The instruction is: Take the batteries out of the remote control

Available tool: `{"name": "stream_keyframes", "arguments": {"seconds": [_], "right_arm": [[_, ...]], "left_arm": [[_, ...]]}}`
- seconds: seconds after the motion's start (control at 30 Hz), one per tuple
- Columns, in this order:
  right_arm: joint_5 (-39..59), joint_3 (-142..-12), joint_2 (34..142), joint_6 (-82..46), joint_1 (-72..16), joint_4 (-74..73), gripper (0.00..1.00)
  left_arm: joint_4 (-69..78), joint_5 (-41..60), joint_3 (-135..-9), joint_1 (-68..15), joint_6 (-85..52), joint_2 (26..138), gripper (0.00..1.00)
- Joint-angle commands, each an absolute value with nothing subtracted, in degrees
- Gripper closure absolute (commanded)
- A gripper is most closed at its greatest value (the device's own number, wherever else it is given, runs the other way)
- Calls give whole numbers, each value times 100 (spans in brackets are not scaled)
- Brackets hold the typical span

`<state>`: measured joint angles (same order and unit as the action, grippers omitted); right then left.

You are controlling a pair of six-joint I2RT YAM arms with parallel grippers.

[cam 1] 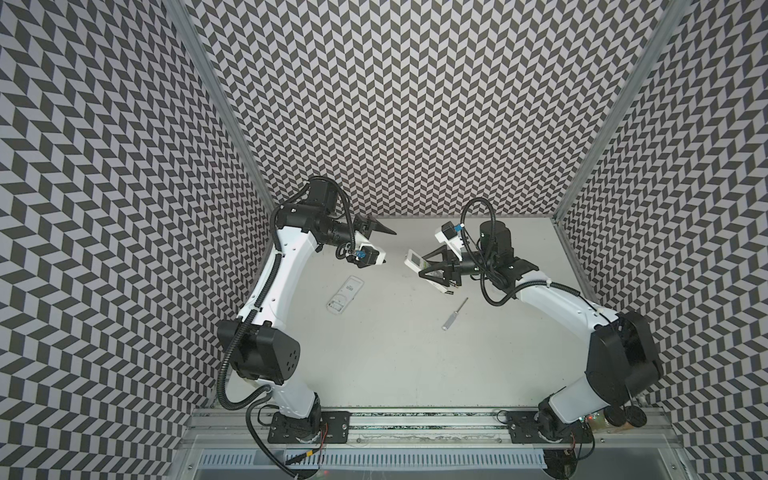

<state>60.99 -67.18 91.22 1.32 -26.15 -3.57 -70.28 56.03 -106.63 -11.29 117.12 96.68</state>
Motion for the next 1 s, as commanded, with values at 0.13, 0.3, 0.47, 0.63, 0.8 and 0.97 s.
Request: {"name": "stream_keyframes", "arguments": {"seconds": [0.13,0.3,0.47,0.63,0.8,0.97], "right_arm": [[6413,-7357,9633,-227,-2873,-835,58],[6435,-7454,9800,-295,-2960,-898,58],[6479,-7441,9827,-320,-3028,-954,58],[6521,-7538,9910,-419,-3066,-929,59],[6473,-7475,9934,-381,-3091,-993,59],[6420,-7449,9871,-307,-3103,-954,56]], "left_arm": [[-7162,5814,-10237,-1291,15591,9623,27],[-7147,5854,-10039,-1385,15601,9630,31],[-7285,5911,-10104,-1485,15601,9693,41],[-6981,5811,-9822,-1520,15601,9596,53],[-6866,5777,-9712,-1521,15601,9577,70],[-6900,5830,-9647,-1475,15601,9572,83]]}}
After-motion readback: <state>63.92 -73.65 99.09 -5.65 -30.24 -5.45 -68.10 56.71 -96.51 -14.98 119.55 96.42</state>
